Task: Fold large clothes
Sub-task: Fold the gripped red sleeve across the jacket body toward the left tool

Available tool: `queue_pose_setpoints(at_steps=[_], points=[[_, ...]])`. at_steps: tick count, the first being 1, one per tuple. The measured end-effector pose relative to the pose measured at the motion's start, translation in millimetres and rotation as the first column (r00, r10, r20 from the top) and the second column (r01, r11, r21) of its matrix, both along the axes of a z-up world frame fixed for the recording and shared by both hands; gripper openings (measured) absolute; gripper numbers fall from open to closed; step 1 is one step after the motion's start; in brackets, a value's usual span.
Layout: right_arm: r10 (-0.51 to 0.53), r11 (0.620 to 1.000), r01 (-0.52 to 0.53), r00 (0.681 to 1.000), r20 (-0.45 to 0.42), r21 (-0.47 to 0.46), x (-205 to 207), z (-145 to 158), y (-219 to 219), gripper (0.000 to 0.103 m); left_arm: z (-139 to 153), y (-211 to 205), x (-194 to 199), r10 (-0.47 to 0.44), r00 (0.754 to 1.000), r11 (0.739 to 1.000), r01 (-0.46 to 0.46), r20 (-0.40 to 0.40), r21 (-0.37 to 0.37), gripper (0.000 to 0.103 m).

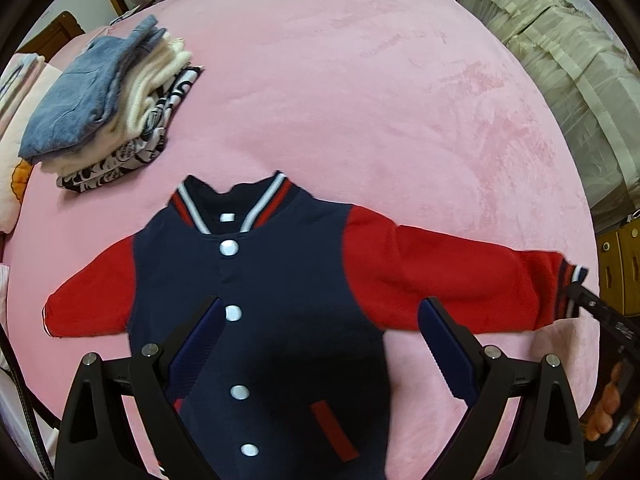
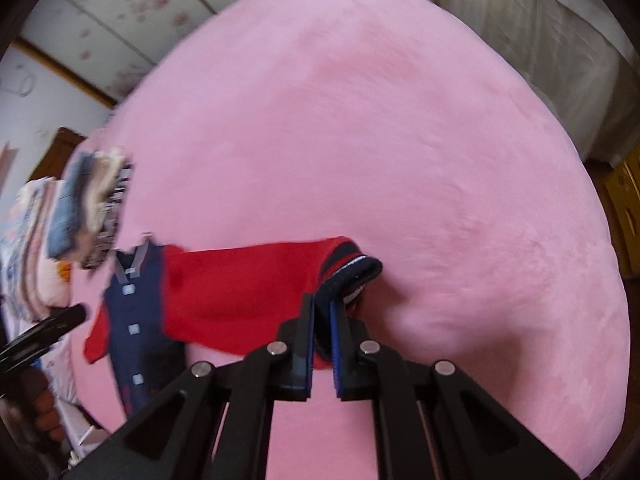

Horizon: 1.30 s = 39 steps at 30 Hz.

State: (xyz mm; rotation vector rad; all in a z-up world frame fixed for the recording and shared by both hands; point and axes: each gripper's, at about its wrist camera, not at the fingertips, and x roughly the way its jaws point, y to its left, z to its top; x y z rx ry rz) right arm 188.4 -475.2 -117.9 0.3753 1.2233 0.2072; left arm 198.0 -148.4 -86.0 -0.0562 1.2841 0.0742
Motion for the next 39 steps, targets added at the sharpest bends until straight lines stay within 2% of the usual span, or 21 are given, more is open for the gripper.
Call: queue_pose_setpoints(at_steps=[5, 10, 15, 19, 22, 25, 26, 30, 33, 36, 39], points=[[0.104, 0.994, -0.106, 0.988, 0.112, 0.015, 0.2, 51.4, 74.0, 0.006, 4.9, 43.4, -15.1, 0.031, 0.999, 0.998, -0.03, 0.011, -0.046, 0.096], [0.206, 0.978, -0.207, 0.964, 0.167, -0.017, 2.5, 68.3, 170.0, 0.007, -2.3, 95.9, -27.6, 0.057, 0.998, 0.995, -0.057, -0.005, -0.088, 0.096], [0.273, 0.962, -0.273, 0.952, 0.141, -0.019, 8.9, 37.6, 260.5, 0.007, -18.7, 146.9, -30.9, 0.086, 0.996, 0.988, -0.089, -0.029, -0.124, 0.096], [0.307, 0.952, -0.305, 0.949, 0.079, -0.036, 18.3, 1.5, 307.1, 0.01, -39.0, 171.4, -28.4, 0.084, 0.994, 0.982, -0.094, -0.069, -0.163, 0.096], [0.301, 0.954, -0.3, 0.952, 0.061, -0.023, 17.3, -11.3, 316.2, 0.013, -54.6, 178.6, -24.3, 0.06, 0.994, 0.978, -0.077, -0.092, -0.195, 0.096], [0.292, 0.956, -0.29, 0.954, 0.071, -0.033, 11.0, -8.8, 309.6, 0.027, -66.3, 177.3, -18.3, 0.025, 0.995, 0.972, -0.048, -0.102, -0.231, 0.096], [0.286, 0.958, -0.283, 0.955, 0.078, -0.044, 9.1, -7.7, 307.3, 0.027, -69.0, 175.6, -15.9, 0.015, 0.995, 0.97, -0.039, -0.102, -0.242, 0.095], [0.244, 0.968, -0.239, 0.968, 0.06, -0.069, -1.6, -8.5, 279.8, 0.027, -81.5, 166.8, -3.5, -0.034, 0.994, 0.943, -0.002, -0.103, -0.332, 0.074], [0.213, 0.975, -0.21, 0.976, 0.035, -0.074, -10.3, -14.6, 259.5, 0.027, -94.1, 161.5, 7.2, -0.05, 0.994, 0.932, 0.01, -0.1, -0.363, 0.062], [0.185, 0.979, -0.183, 0.983, 0.01, -0.084, -18.1, -23.0, 244.6, 0.027, -101.6, 152.5, 17.1, -0.09, 0.993, 0.931, 0.058, -0.075, -0.36, 0.048], [0.152, 0.986, -0.153, 0.988, -0.011, -0.07, -21.9, -30.9, 234.0, 0.027, -106.6, 140.0, 26.5, -0.155, 0.987, 0.938, 0.134, -0.041, -0.32, 0.042]])
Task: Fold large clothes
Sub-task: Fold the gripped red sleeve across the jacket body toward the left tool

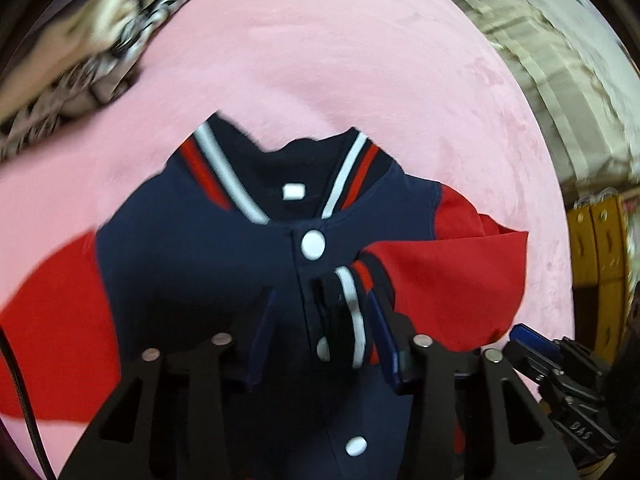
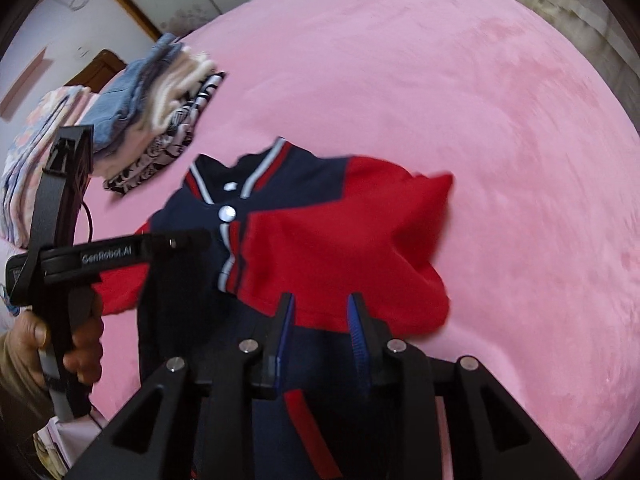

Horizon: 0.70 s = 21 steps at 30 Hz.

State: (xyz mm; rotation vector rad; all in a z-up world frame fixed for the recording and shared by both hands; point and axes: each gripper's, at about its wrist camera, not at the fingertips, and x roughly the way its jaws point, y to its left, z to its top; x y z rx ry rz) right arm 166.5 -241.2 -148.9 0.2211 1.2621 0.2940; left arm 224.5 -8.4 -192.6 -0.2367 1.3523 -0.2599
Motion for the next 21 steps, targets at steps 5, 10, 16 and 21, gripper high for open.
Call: queue_pose_setpoints(at_steps=[5, 10, 16, 21], points=[[-0.01, 1.0, 0.01, 1.0, -0.014, 0.012, -2.2, -9.4, -6.0, 0.027, -6.6, -16.5, 9.4, -0.104, 0.994, 0.995, 0.104, 0.023, -0.001, 0.031], [-0.011, 1.0, 0.012, 0.999, -0.032, 0.022, -0.9, -18.6, -12.7, 0.027, -14.7, -22.8, 15.5, -0.13, 0.991, 0.992, 0.13, 0.029, 0.0, 0.029], [0.002, 1.0, -0.001, 0.999, -0.039, 0.022, -2.2, -24.3, -19.4, 0.027, -30.4, -20.8, 21.4, -0.108, 0.994, 0.993, 0.108, -0.009, -0.042, 0.029], [0.012, 1.0, -0.011, 0.999, -0.043, 0.023, -1.9, -26.9, -22.9, 0.027, -37.7, -24.9, 22.4, -0.12, 0.992, 0.992, 0.119, -0.034, -0.03, 0.029]])
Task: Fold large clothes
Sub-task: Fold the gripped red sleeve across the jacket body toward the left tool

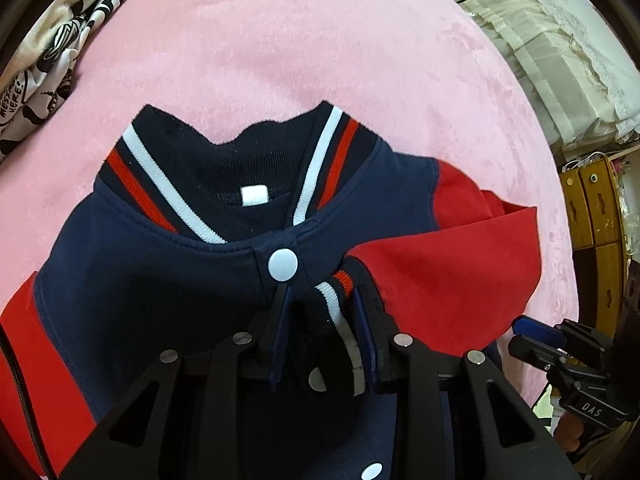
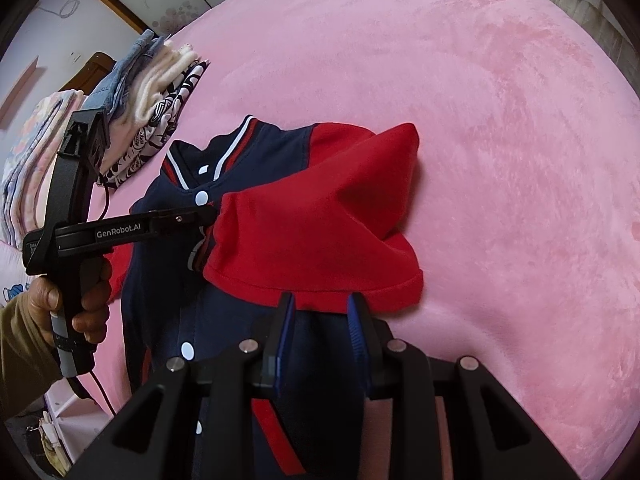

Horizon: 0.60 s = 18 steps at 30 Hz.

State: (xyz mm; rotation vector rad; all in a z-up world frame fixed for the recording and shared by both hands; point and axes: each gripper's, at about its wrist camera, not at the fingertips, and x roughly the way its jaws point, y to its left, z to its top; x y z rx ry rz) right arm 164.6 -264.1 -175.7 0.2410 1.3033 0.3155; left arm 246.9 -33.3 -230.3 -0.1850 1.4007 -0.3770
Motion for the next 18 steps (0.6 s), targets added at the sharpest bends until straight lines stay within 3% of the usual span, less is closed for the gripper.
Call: queue_pose_setpoints(at_steps=[2, 5, 6, 9, 13, 18], points=[[-0.009, 1.0, 0.009, 1.0, -0.008, 0.004, 0.9, -1.3, -3.3, 0.027, 2.2, 3.4, -2.8, -0.006, 1.0, 1.0, 0.006, 0.003, 0.022, 0.029], [-0.027, 1.0, 0.027, 1.0, -0.012, 0.008, 2.3, -1.6, -8.5, 0.027, 6.7, -10.8, -3.5, -0.025, 1.0, 0.993, 0.023, 0.015, 0.113, 0.008], [-0.032, 0.999, 0.033, 0.999, -0.012, 0.01, 2.4, -1.3, -10.6, 0.027, 9.9, -16.1, -4.4, -0.02, 1.0, 0.991, 0.018, 0.017, 0.136, 0.006], [-0.046, 0.999, 0.046, 0.999, -0.012, 0.009, 2.7, 0.6, -17.5, 0.027, 29.9, -24.8, -9.6, 0.014, 0.999, 0.988, -0.021, 0.052, 0.153, 0.004], [-0.055, 0.998, 0.055, 0.998, -0.011, 0.009, 1.0, 2.8, -26.2, 0.027, 73.3, -21.7, -15.6, 0.086, 0.986, 0.988, -0.102, 0.142, 0.112, 0.004], [-0.064, 0.998, 0.064, 0.998, -0.019, 0.001, -0.2, 1.1, -29.1, 0.027, 99.8, 12.2, -18.1, 0.175, 0.969, 0.976, -0.194, 0.173, 0.099, 0.004]])
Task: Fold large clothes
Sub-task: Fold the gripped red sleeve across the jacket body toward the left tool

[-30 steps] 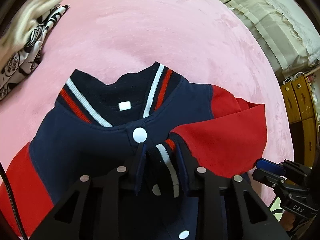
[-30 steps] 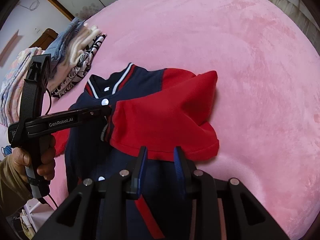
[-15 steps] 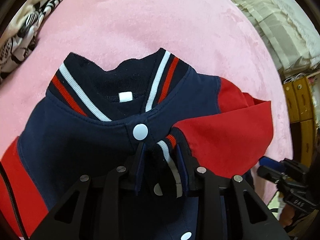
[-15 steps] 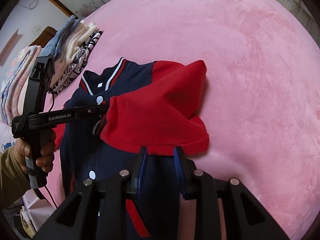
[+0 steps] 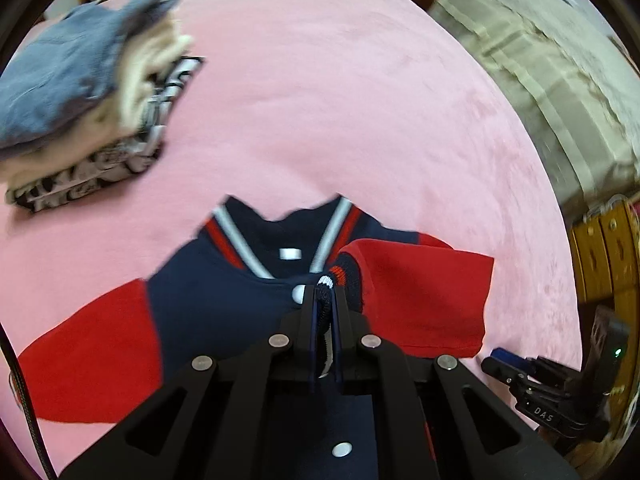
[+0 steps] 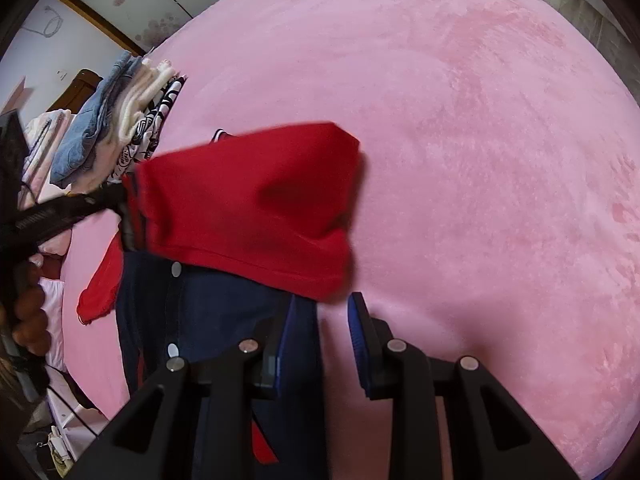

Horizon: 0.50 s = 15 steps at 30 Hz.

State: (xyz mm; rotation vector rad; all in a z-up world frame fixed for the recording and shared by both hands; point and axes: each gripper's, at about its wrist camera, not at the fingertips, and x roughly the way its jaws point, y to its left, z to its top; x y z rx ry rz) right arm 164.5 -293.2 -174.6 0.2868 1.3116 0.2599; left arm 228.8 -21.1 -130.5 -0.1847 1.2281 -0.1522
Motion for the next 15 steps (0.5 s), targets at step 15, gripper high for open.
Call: queue_pose_setpoints(at_steps=[15], points=[[0.06, 0.998, -0.06, 0.998, 0.02, -0.019, 23.1, -8.5, 30.6, 0.027, -67.1, 82.0, -1.4, 0.168, 0.967, 0.985, -0.159, -0.192, 0.063, 0.011]])
